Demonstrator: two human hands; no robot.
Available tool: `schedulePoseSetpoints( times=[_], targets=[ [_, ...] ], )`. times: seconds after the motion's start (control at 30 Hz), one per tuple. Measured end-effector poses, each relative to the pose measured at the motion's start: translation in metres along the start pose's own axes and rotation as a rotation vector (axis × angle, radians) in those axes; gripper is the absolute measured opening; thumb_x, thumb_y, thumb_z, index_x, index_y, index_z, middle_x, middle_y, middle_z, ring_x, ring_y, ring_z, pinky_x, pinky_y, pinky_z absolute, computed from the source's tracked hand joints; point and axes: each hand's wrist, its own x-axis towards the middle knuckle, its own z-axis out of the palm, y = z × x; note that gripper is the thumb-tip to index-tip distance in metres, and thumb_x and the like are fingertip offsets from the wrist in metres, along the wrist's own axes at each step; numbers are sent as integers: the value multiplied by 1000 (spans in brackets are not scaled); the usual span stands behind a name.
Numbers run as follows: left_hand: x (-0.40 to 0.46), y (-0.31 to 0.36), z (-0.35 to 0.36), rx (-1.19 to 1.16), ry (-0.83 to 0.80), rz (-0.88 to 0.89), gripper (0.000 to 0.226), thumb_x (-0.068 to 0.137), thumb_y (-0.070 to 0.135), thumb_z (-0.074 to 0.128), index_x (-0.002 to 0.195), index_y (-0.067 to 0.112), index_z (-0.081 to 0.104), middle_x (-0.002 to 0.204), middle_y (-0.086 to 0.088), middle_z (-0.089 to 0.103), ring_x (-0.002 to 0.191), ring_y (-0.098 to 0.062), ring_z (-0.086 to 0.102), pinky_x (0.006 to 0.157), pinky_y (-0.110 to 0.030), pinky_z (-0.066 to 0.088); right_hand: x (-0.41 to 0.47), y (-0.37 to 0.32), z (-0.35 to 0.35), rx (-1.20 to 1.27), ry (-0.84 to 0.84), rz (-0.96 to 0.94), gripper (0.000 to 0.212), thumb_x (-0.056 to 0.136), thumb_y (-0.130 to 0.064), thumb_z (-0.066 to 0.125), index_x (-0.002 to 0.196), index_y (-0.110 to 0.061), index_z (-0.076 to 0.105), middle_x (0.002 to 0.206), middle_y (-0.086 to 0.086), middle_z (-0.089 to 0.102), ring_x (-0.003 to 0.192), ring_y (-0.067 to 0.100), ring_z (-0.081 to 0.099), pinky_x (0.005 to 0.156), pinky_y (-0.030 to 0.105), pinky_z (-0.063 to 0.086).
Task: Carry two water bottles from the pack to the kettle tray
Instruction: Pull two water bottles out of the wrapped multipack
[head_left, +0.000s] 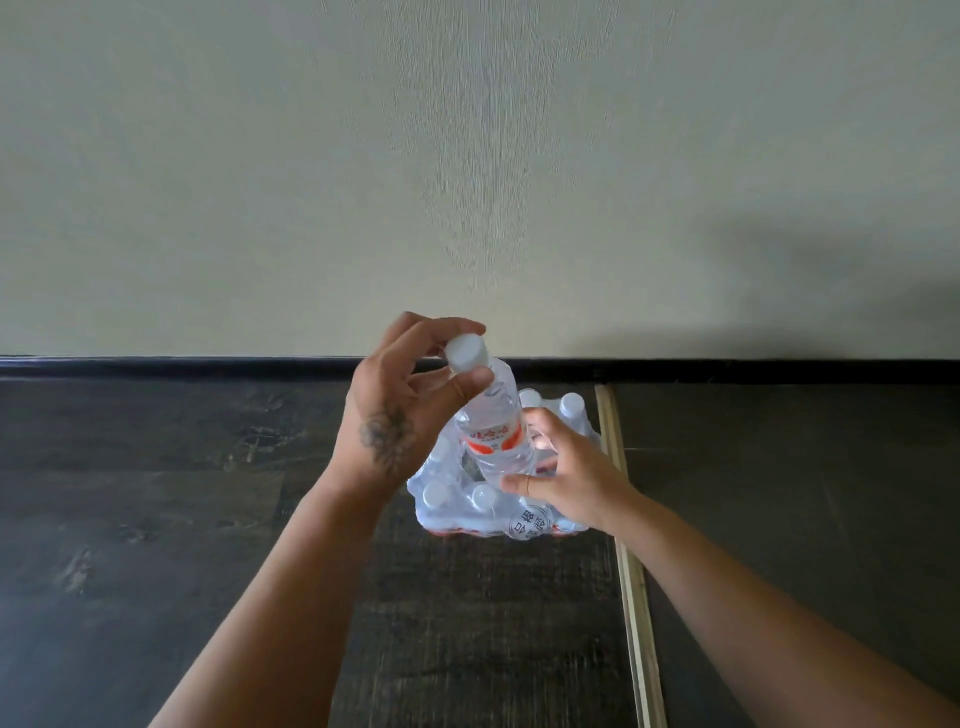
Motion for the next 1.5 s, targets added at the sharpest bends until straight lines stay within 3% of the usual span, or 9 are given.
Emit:
schedulePoseSetpoints(
  times=[0.13, 0.37, 0.5, 0.63, 0.77, 0.93, 1.1, 1.33, 1.5],
  targets=[
    [0, -11, 3, -79, 43, -10, 43, 94, 26, 89, 133, 30, 71, 119, -4, 74, 111, -19, 78, 98, -31, 67, 1, 0, 2, 129, -59, 6, 74, 88, -38, 88, 149, -29, 46, 152, 0, 64, 134, 24, 67, 115, 59, 53],
    [1, -39, 15, -151, -177, -162, 84, 72, 41, 102, 142, 32, 57, 123, 2, 81, 114, -21, 82, 101, -48, 68, -1, -17, -6, 244, -40, -56, 67, 83, -46, 83, 141, -25, 55, 145, 1, 69, 136, 25, 65, 115, 61, 51],
    [2, -48, 26, -87, -246, -228, 68, 70, 44, 104, 127, 38, 67, 113, 15, 85, 104, -2, 83, 85, -24, 68, 3, -26, -7, 311, 51, -113, 68, 84, -30, 92, 143, -24, 58, 138, 1, 74, 127, 26, 72, 107, 60, 58],
    [4, -49, 27, -55, -156, -206, 55, 66, 50, 103, 109, 53, 69, 104, 27, 84, 95, 6, 82, 73, -6, 60, 13, -29, -15, 284, 0, -137, 85, 67, -47, 93, 142, -27, 59, 137, -3, 74, 123, 20, 75, 99, 49, 64],
    [3, -54, 19, 57, -99, -216, 74, 58, 73, 98, 120, 50, 66, 112, 32, 80, 98, 10, 79, 80, -15, 63, 18, -8, -20, 43, 12, -59, 67, 73, -34, 95, 133, -38, 64, 123, -9, 73, 104, 0, 73, 90, 33, 59],
    [-1, -57, 7, 124, -124, -231, 76, 55, 81, 93, 119, 54, 62, 115, 39, 75, 102, 15, 75, 80, -15, 59, 20, 28, -9, -474, 135, -70, 44, 89, -21, 87, 129, -21, 69, 122, 5, 67, 110, 21, 69, 95, 37, 60],
    [-3, -55, 3, 143, -101, -211, 72, 58, 68, 97, 119, 49, 63, 115, 33, 77, 100, 10, 77, 79, -17, 60, 27, 29, 12, -598, 209, -136, 50, 95, -32, 81, 141, -22, 65, 130, 3, 72, 119, 25, 68, 99, 45, 60],
    [-1, -51, 1, 119, -84, -208, 68, 59, 69, 97, 116, 55, 63, 116, 34, 77, 101, 10, 78, 82, -19, 63, 29, 26, 16, -686, 255, -150, 35, 98, -17, 77, 131, -14, 68, 130, 5, 72, 118, 27, 71, 91, 46, 62],
    [2, -55, -2, 108, 2, -222, 72, 59, 65, 99, 120, 46, 66, 112, 26, 82, 96, 2, 82, 90, -39, 70, 26, -12, -14, -632, 346, -243, 9, 100, -16, 69, 109, -15, 67, 98, -4, 56, 99, 25, 65, 74, 39, 54]
  ],
)
